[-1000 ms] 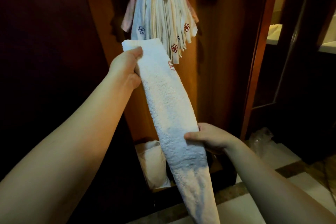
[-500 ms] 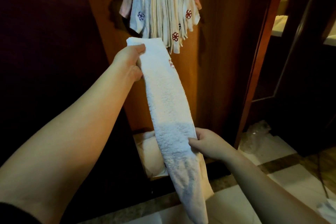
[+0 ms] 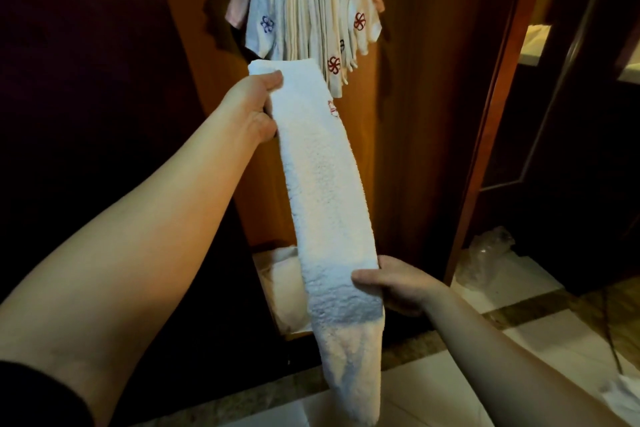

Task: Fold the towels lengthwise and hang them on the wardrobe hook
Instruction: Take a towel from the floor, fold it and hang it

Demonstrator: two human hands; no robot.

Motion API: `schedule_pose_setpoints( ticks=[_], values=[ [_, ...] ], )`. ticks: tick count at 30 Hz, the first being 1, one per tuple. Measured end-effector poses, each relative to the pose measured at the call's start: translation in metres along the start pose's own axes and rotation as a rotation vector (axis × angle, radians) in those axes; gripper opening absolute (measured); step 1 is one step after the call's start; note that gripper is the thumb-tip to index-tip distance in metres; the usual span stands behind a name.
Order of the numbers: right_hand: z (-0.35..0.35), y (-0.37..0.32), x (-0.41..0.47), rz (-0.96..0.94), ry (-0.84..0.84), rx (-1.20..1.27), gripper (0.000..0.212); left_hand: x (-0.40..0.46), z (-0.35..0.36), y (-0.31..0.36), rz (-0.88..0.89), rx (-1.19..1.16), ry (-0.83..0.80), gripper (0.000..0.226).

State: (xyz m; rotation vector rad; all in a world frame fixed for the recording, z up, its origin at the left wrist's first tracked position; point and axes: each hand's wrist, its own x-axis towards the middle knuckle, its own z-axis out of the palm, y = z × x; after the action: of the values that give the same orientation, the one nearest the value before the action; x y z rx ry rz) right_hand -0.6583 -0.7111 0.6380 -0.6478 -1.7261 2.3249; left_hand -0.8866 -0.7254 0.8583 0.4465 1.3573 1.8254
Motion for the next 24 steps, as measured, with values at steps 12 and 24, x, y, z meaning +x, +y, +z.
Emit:
schedule_pose_setpoints(
  ticks=[12, 24],
  values=[
    [-0.009, -0.009, -0.021, 0.121, -0.136, -0.120, 0.079, 0.053, -0.003, -0.024, -0.034, 0.194, 0.073, 0.032],
    [-0.003, -0.039, -0.035, -0.131, -0.106, 0.173, 0.045, 0.094, -0.052, -0.146, -0.277, 0.453, -0.042, 0.044]
  ],
)
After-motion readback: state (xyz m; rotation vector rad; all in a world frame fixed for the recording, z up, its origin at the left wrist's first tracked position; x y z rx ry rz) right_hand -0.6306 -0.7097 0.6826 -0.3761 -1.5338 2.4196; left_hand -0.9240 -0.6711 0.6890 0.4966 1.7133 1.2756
